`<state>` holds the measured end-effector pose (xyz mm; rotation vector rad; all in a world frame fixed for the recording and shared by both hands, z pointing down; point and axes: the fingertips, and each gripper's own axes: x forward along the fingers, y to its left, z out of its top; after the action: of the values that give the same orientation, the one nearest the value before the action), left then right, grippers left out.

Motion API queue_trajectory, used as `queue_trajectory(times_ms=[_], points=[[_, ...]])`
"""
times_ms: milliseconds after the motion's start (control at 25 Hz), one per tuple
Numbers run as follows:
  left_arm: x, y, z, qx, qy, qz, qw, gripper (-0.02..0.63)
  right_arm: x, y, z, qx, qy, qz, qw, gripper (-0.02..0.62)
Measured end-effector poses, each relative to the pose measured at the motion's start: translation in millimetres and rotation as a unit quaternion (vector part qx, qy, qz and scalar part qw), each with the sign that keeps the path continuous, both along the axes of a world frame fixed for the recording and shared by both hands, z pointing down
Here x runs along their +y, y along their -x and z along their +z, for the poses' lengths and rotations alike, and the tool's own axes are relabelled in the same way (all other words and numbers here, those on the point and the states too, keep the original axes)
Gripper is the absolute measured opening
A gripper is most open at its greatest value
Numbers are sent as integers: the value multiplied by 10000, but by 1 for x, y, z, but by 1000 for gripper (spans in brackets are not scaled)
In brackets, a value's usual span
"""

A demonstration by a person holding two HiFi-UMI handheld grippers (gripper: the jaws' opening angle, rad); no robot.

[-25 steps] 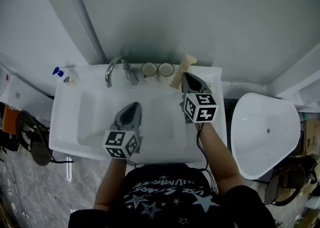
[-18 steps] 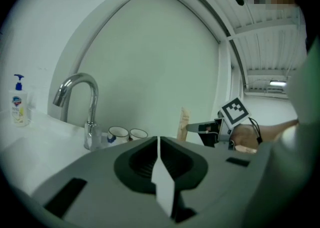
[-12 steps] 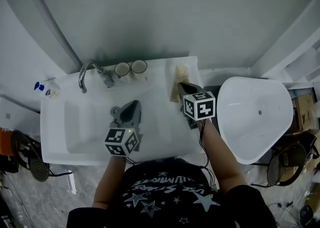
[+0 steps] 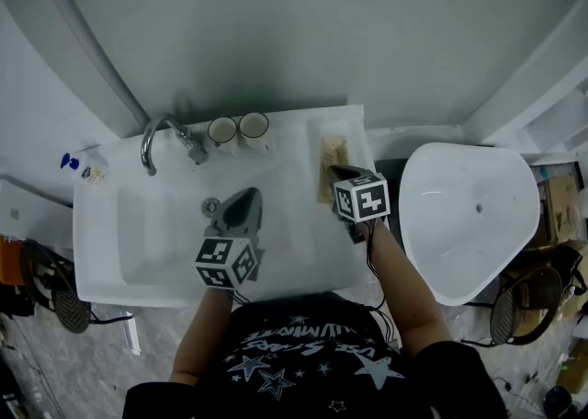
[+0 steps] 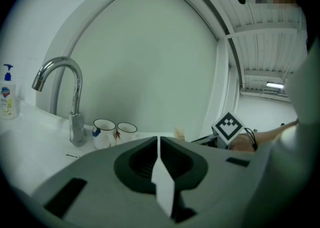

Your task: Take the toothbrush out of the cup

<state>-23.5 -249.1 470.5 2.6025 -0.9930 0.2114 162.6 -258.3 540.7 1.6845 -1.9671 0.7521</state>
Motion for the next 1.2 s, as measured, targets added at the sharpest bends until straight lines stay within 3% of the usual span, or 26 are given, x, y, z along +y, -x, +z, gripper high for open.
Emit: queue_trajectory(times_ms=[440,1200], points=[[-23,0,17,-173,70,-60,9998,28,-30,-14,23,-116,206,274,9993,18],[-38,7,35,-117,393,-259,9988,28,-50,-18,77,-186,919,509,9943,18]])
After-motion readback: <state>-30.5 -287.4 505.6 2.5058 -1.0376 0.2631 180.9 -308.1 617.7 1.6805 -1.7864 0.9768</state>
